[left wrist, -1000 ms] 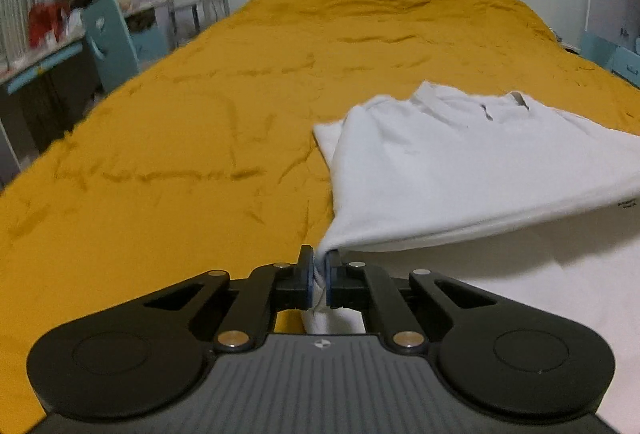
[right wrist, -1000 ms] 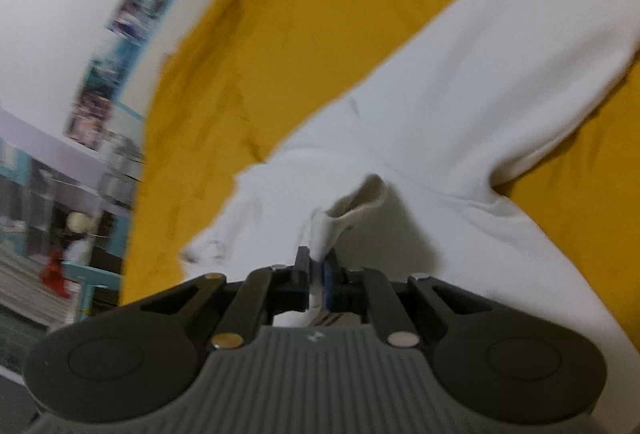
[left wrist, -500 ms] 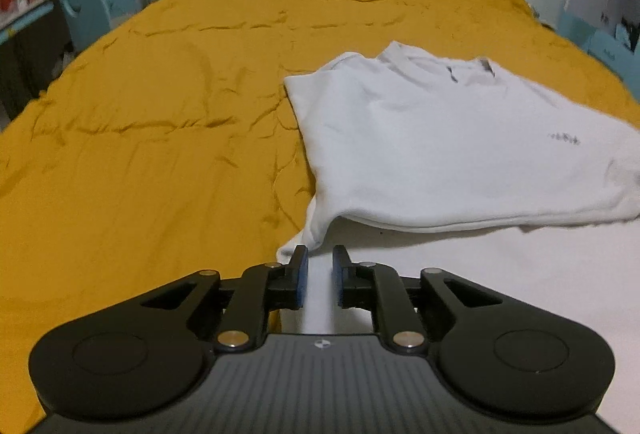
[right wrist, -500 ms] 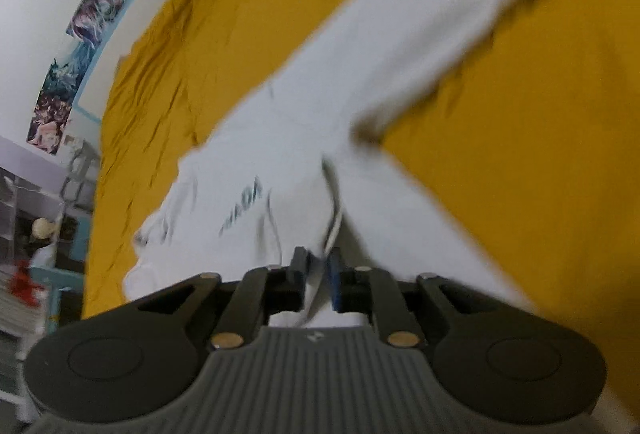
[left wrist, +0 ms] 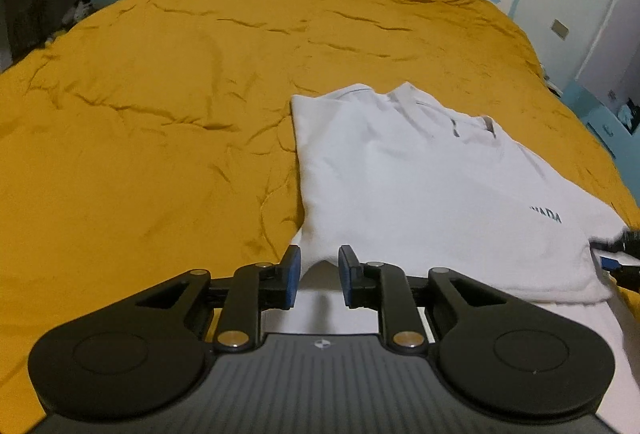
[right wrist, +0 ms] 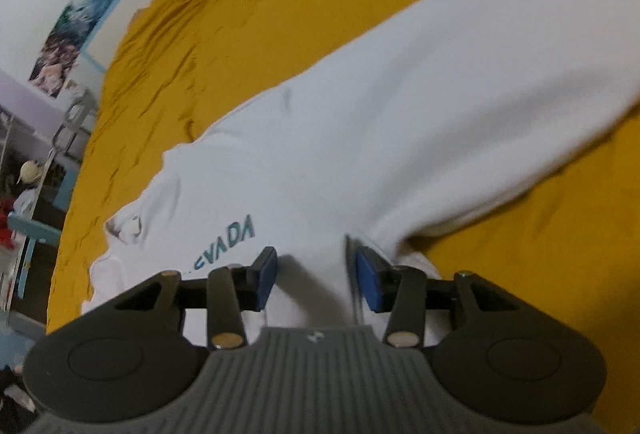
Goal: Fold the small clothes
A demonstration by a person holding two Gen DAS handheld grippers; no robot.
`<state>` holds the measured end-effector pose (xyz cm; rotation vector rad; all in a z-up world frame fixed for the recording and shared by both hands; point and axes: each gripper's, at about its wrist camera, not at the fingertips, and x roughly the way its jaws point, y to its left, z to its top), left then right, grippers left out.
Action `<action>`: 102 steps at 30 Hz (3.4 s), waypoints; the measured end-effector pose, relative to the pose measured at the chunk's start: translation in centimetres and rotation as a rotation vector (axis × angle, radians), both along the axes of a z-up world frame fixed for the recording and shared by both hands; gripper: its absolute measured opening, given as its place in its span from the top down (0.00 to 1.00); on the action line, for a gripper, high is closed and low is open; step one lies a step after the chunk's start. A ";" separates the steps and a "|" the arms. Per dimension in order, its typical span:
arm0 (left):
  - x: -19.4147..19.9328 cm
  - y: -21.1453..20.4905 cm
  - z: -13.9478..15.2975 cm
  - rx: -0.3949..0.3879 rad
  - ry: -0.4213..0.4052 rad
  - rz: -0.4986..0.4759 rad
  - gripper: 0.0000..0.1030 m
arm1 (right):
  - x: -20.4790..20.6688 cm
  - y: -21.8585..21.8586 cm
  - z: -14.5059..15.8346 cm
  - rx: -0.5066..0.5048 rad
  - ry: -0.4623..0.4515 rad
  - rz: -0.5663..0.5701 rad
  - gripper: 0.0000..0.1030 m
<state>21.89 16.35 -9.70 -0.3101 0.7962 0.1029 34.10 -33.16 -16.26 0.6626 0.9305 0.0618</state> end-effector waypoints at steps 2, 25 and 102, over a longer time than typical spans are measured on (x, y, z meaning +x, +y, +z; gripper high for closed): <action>0.2 0.0 -0.1 -0.006 -0.012 0.027 0.77 | -0.4 -0.4 0.7 0.017 0.010 -0.004 1.00; 10.4 3.6 -2.2 -0.241 -0.078 0.132 0.67 | -5.0 -5.5 3.3 -0.046 -0.097 -0.131 0.84; -0.9 1.1 -2.6 -0.496 -0.032 0.152 0.47 | -3.8 7.5 8.1 0.050 -0.237 0.119 0.51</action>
